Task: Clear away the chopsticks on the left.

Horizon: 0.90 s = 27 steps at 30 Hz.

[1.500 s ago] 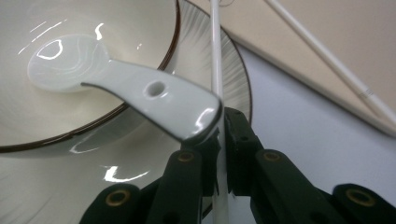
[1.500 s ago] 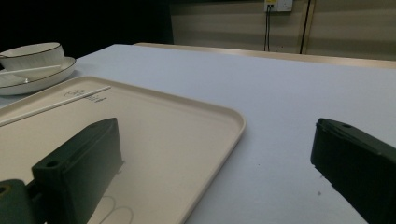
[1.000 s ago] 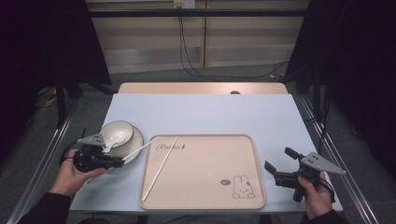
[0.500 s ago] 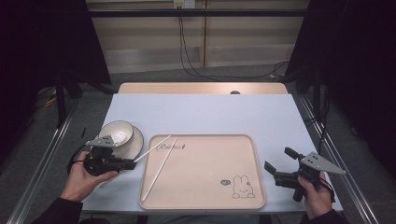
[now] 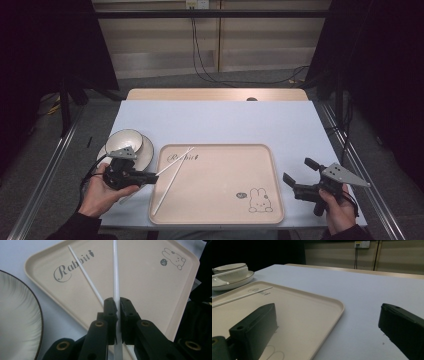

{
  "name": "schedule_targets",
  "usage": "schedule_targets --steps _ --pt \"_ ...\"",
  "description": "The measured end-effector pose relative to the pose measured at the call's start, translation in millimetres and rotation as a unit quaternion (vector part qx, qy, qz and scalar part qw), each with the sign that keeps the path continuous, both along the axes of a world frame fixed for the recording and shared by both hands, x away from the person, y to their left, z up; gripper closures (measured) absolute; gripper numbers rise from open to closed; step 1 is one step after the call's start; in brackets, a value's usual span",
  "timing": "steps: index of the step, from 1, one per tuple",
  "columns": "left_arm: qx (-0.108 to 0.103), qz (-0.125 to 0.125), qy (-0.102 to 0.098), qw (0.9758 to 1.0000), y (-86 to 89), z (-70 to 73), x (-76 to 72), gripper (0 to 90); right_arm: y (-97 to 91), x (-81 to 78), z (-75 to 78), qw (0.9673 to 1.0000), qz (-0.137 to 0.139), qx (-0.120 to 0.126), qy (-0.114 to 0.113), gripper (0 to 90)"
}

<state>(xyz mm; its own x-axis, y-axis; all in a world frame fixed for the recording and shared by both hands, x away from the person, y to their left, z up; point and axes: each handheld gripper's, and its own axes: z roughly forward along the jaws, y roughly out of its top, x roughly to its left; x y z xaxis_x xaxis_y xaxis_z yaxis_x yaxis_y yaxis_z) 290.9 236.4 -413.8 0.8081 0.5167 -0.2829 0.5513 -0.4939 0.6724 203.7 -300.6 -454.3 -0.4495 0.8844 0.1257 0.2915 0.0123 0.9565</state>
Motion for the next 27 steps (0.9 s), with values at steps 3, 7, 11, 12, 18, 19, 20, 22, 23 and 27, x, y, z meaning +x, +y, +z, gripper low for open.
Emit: schedule_targets --steps 3,7,11,12,18,19,20,22,23,27 --pt "0.005 0.004 0.000 1.0000 -9.4 1.7 -3.8 84.7 0.1 0.2 -0.1 1.0000 -0.001 0.001 0.000 1.5" --pt "-0.004 0.017 -0.003 0.9998 -19.2 4.8 -6.6 84.8 0.1 0.0 0.1 1.0000 0.000 0.000 -0.001 1.4" --pt "-0.012 0.034 -0.001 0.9994 -28.3 4.6 -7.5 84.7 -0.1 0.0 0.1 1.0000 0.000 0.000 0.001 1.5" --pt "-0.013 0.038 0.000 0.9992 -29.6 3.5 -7.2 84.7 -0.1 0.0 0.1 1.0000 0.000 0.000 0.000 1.4" --pt "-0.012 0.057 0.015 0.9982 -42.0 -5.0 -7.1 84.7 0.1 0.2 0.1 1.0000 -0.001 0.001 0.000 1.5" --pt "-0.013 0.055 0.021 0.9982 -43.8 -6.5 -6.9 84.7 0.2 0.2 0.1 1.0000 -0.001 0.001 0.000 1.4" --pt "-0.010 0.060 0.022 0.9979 -45.3 -7.6 -7.3 84.7 0.0 0.4 0.0 1.0000 0.000 -0.001 -0.001 1.5" --pt "-0.011 0.071 0.022 0.9972 -47.9 -9.1 -6.9 84.7 -0.2 0.5 -0.3 1.0000 0.002 -0.007 -0.002 1.5" --pt "-0.007 0.077 0.018 0.9969 -49.6 -8.8 -6.8 84.8 0.9 0.6 0.0 1.0000 -0.001 0.000 -0.001 1.4" --pt "-0.003 0.088 0.012 0.9961 -60.3 -5.0 -8.5 84.8 0.8 0.4 0.1 1.0000 -0.001 0.000 -0.001 1.5"
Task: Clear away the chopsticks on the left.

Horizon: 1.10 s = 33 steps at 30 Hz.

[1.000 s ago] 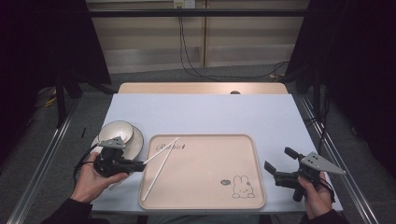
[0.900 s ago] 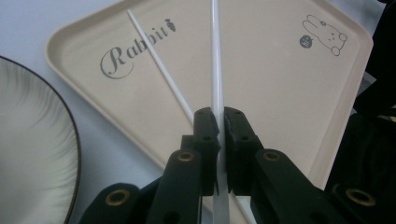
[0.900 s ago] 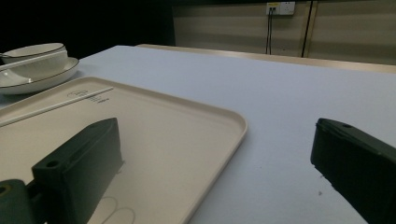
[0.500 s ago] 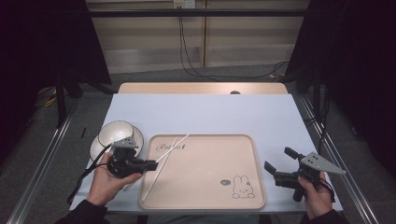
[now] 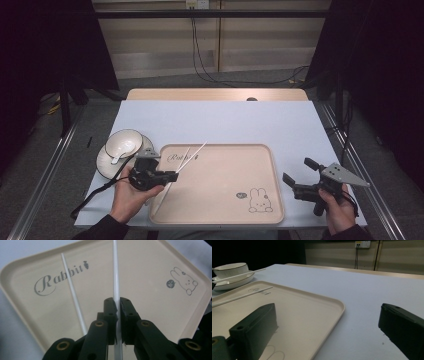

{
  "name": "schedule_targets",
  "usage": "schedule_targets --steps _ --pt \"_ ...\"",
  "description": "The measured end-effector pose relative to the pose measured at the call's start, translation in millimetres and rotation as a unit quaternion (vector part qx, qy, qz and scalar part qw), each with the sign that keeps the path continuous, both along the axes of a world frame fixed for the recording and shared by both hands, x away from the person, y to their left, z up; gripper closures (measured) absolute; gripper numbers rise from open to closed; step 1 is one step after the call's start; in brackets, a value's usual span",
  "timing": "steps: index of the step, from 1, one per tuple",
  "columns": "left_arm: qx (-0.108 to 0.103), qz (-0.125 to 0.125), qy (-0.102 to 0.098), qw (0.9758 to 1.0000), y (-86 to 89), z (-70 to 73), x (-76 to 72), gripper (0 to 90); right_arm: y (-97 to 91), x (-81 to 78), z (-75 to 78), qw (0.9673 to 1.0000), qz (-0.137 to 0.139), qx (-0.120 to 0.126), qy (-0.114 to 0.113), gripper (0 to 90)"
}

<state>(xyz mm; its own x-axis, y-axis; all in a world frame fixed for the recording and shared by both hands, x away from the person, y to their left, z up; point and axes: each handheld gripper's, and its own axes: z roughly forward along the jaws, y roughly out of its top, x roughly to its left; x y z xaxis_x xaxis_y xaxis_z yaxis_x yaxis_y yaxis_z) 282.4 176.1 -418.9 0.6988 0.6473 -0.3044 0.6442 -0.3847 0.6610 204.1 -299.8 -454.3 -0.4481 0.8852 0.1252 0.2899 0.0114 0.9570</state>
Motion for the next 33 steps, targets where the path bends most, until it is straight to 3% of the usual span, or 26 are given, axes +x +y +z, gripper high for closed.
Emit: schedule_targets --steps 6,11,14,19,24,33 --pt "0.006 0.052 -0.009 0.9986 -8.5 -4.3 -1.3 84.7 -0.7 0.0 -0.3 1.0000 0.002 -0.002 -0.001 1.4" --pt "0.017 0.084 0.013 0.9963 -16.4 -12.8 -0.2 84.7 -0.3 -0.1 -0.1 1.0000 0.004 -0.003 0.000 1.5" --pt "0.031 0.105 0.015 0.9939 -17.4 -18.7 -3.8 84.7 -0.9 -0.2 -0.3 1.0000 0.005 -0.007 -0.001 1.5" --pt "0.034 0.132 0.022 0.9904 -18.0 -24.1 -11.6 84.7 -0.2 -0.4 -0.1 1.0000 0.003 -0.001 -0.001 1.5" --pt "0.046 0.142 0.035 0.9882 -15.5 -31.6 -10.8 84.6 0.1 -0.7 0.1 1.0000 0.004 -0.002 -0.002 1.4" --pt "0.064 0.151 0.037 0.9858 -16.9 -36.4 -11.2 84.5 0.8 -1.0 -0.1 1.0000 0.005 0.004 0.005 1.5"
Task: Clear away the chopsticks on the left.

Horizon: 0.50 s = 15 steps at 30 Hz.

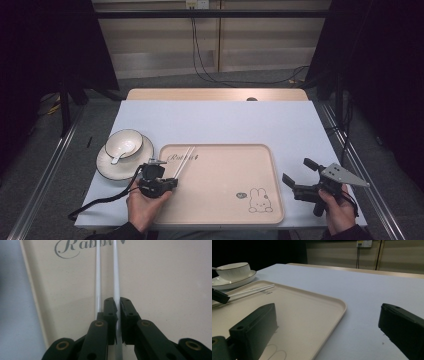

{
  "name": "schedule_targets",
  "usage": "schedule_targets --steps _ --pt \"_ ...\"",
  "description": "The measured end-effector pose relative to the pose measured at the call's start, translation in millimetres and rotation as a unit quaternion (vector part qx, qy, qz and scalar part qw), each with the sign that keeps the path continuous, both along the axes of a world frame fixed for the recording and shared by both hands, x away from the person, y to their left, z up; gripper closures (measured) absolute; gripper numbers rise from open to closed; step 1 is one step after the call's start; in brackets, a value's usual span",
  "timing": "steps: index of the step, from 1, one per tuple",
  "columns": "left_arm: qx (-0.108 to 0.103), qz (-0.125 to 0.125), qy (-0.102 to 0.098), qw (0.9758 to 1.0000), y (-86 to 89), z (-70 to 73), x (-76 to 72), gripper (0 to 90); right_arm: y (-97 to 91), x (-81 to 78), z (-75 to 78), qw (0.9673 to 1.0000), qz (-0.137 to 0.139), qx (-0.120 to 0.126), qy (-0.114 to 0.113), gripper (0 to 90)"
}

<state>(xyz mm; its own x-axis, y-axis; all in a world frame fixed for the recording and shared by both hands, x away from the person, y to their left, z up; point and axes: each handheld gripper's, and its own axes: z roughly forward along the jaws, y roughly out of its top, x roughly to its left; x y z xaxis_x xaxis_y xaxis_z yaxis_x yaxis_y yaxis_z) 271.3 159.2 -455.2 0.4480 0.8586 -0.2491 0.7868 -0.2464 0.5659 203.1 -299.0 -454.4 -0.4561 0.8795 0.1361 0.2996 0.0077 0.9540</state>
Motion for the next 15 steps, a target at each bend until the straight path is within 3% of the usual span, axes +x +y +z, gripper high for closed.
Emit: schedule_targets --steps 5,15 --pt "0.009 0.001 0.008 0.9999 -2.2 -4.1 0.3 84.5 0.0 0.1 -0.2 1.0000 0.003 -0.002 0.001 1.5" --pt "0.016 -0.005 -0.001 0.9999 -1.3 -5.3 0.0 84.2 0.4 0.1 -0.2 1.0000 0.004 -0.003 0.000 1.5"
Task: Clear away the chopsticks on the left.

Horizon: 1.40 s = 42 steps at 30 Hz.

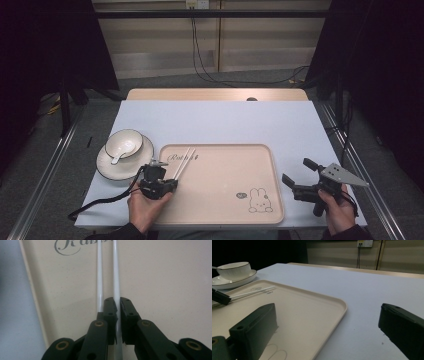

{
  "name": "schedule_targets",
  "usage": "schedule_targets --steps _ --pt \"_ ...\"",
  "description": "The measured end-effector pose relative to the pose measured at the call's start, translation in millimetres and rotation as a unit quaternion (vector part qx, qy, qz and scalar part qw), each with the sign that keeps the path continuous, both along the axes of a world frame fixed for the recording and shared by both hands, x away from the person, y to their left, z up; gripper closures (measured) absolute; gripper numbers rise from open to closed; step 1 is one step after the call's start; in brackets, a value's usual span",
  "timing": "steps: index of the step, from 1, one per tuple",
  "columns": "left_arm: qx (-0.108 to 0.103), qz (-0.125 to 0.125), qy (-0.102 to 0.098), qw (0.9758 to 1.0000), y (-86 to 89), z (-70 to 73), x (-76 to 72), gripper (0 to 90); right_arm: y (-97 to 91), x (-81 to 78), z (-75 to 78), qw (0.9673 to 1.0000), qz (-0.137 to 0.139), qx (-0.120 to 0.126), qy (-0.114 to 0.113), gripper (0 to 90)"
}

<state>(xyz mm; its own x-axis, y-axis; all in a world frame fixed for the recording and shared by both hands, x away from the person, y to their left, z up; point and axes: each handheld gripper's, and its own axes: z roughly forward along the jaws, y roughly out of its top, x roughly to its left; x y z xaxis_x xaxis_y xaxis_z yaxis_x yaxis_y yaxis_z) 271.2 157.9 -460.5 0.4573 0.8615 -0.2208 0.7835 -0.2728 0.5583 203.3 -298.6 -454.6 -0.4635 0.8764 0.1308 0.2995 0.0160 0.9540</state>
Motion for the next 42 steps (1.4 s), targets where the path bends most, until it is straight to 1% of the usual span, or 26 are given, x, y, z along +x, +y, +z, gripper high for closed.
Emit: schedule_targets --steps 6,9,12,14,15,17,19,20,21,22,23,24,25,26,27,29,31,32,33,34,36,38,39,40,41,42 --pt "-0.003 -0.007 -0.001 1.0000 -0.2 -0.1 0.4 82.7 -0.4 0.7 -0.2 1.0000 0.001 -0.002 -0.001 1.5" --pt "0.000 -0.014 -0.003 0.9999 0.0 0.2 0.6 82.7 -0.1 0.4 -0.1 1.0000 -0.001 0.001 0.000 1.5" --pt "0.000 -0.021 -0.002 0.9998 -0.4 0.7 0.5 80.3 -0.2 0.1 0.1 1.0000 -0.001 0.002 0.001 1.5" --pt "0.000 -0.024 -0.006 0.9997 0.4 1.5 0.2 79.2 -0.5 0.4 0.0 1.0000 0.000 0.001 0.000 1.5" --pt "-0.003 -0.029 -0.008 0.9995 0.4 2.0 0.2 77.1 -0.4 0.4 0.0 1.0000 -0.001 0.002 0.000 1.5" --pt "-0.005 -0.031 -0.018 0.9994 1.1 3.8 -0.9 74.2 -0.5 0.3 -0.1 1.0000 -0.002 0.002 0.001 1.5" --pt "-0.021 -0.045 -0.025 0.9985 1.5 7.0 -2.4 67.6 -0.5 0.2 -0.1 1.0000 -0.002 0.004 0.002 1.5" --pt "-0.021 -0.048 -0.032 0.9981 2.0 8.3 -3.2 65.9 -0.6 0.3 -0.2 1.0000 -0.002 0.003 0.001 1.5" --pt "-0.023 -0.053 -0.038 0.9976 2.3 8.8 -3.2 61.9 -0.6 0.3 -0.2 1.0000 -0.002 0.003 0.002 1.5" --pt "-0.031 -0.058 -0.038 0.9971 2.7 9.3 -3.0 57.7 -0.7 0.4 -0.2 1.0000 -0.002 0.003 0.001 1.5" --pt "-0.029 -0.069 -0.041 0.9964 3.7 10.2 -2.4 52.9 -0.6 0.4 -0.2 1.0000 -0.002 0.004 0.001 1.5" --pt "-0.031 -0.071 -0.043 0.9960 3.9 11.2 -2.2 45.9 -0.6 0.3 -0.1 1.0000 -0.002 0.003 0.001 1.5" --pt "-0.037 -0.077 -0.050 0.9951 5.0 12.3 -2.0 41.6 -0.6 0.3 -0.1 1.0000 -0.002 0.004 0.002 1.5" --pt "-0.045 -0.084 -0.061 0.9936 5.1 13.7 -2.4 41.3 -0.7 0.3 -0.1 1.0000 -0.003 0.004 0.001 1.5" --pt "-0.053 -0.097 -0.070 0.9914 5.7 15.7 -2.7 38.4 -0.6 0.3 0.0 1.0000 -0.004 0.006 0.000 1.5" --pt "-0.060 -0.108 -0.095 0.9878 8.5 19.8 -4.1 30.3 -0.8 0.3 0.0 1.0000 -0.004 0.005 0.000 1.5" --pt "-0.067 -0.115 -0.108 0.9852 11.8 24.4 -5.2 22.6 -0.9 0.4 0.0 1.0000 -0.003 0.005 0.000 1.5" --pt "-0.066 -0.115 -0.120 0.9839 14.2 26.9 -6.3 20.3 -0.7 0.4 0.0 1.0000 -0.004 0.006 0.000 1.5" --pt "-0.069 -0.115 -0.129 0.9826 16.1 29.0 -7.0 15.6 -0.7 0.5 0.0 1.0000 -0.004 0.005 0.000 1.5" --pt "-0.067 -0.114 -0.136 0.9819 18.1 31.4 -8.0 11.7 -0.8 0.5 -0.1 1.0000 -0.004 0.005 0.000 1.5" --pt "-0.062 -0.126 -0.149 0.9789 22.2 34.6 -9.4 7.5 -0.5 0.4 0.0 1.0000 -0.004 0.006 0.000 1.5" --pt "-0.056 -0.127 -0.163 0.9767 25.4 36.5 -11.9 3.8 -0.6 0.4 0.0 1.0000 -0.004 0.004 0.000 1.5" --pt "-0.048 -0.140 -0.168 0.9747 27.2 37.3 -13.4 2.9 -0.4 0.3 0.1 1.0000 -0.005 0.005 0.001 1.5" --pt "-0.043 -0.147 -0.171 0.9733 29.4 38.5 -14.6 2.9 -0.5 0.3 0.1 1.0000 -0.005 0.005 0.000 1.5" --pt "-0.042 -0.147 -0.176 0.9724 31.7 39.3 -15.9 3.1 -0.8 0.4 -0.1 1.0000 -0.004 0.002 0.000 1.5" --pt "-0.037 -0.150 -0.184 0.9707 34.3 40.0 -16.4 3.0 -0.8 0.4 0.0 1.0000 -0.004 0.002 0.000 1.5"
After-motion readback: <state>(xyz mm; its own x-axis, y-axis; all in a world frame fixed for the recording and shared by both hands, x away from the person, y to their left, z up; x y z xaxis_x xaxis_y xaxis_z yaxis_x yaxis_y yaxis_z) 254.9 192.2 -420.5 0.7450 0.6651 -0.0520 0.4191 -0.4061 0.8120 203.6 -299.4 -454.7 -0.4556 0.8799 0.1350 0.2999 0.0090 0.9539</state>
